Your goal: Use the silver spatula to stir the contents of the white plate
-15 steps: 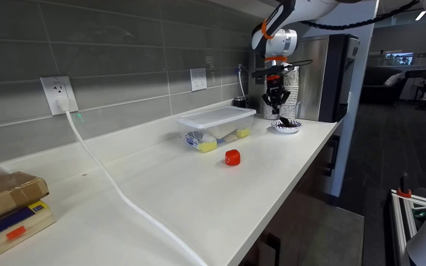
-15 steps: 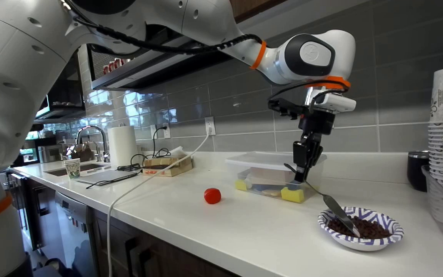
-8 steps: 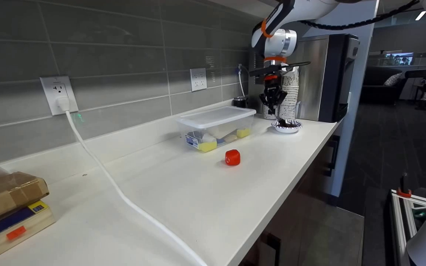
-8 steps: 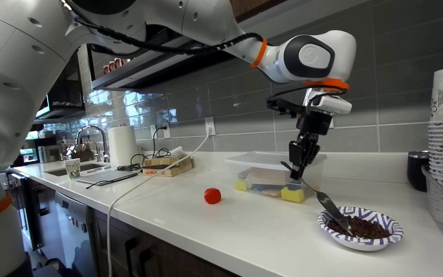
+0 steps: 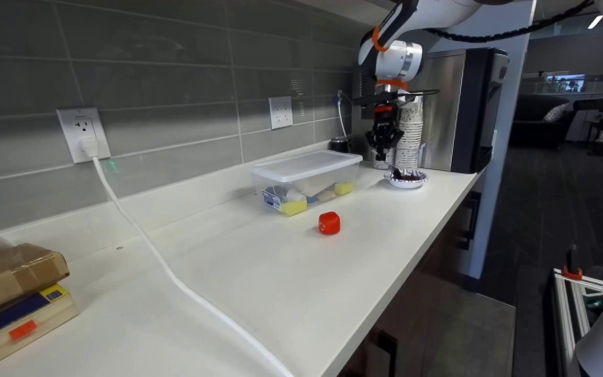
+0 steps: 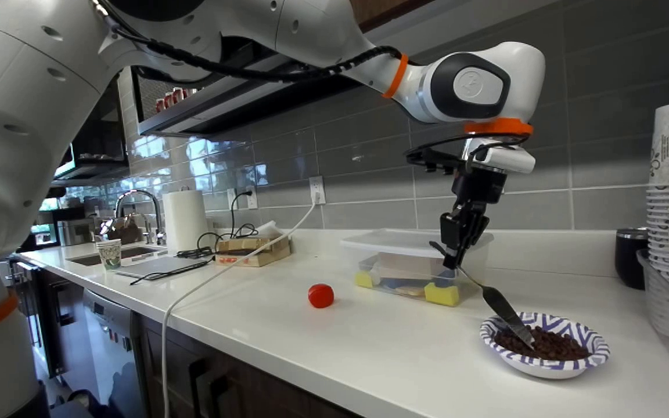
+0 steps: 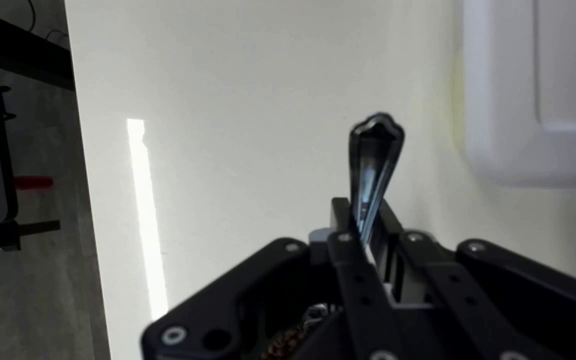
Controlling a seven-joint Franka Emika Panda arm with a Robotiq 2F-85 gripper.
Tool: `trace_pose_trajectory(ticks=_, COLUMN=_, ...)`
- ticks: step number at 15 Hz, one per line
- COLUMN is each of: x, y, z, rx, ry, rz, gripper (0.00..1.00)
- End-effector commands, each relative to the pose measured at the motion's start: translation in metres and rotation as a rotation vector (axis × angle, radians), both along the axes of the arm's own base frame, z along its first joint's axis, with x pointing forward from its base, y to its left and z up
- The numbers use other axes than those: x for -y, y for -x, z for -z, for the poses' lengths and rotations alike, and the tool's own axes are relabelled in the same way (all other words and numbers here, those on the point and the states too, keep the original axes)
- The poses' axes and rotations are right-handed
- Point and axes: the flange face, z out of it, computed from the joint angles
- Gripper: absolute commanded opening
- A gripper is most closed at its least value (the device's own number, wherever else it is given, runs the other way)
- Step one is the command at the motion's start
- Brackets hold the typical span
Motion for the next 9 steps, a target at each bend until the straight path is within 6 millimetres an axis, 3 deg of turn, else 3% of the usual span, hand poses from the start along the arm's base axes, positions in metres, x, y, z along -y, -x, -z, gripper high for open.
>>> trace_pose_trajectory(ticks=1, x=0.0091, y=0.0008, z=-0.0022, rx=0.04, ry=0.022, rz=0.027, gripper=0.03)
trace_pose_trajectory(ticks=9, x=0.0075, y=0.0046, z=-0.0057, rx=-0.026, ry=0.065, rz=-0.022, gripper=0.03)
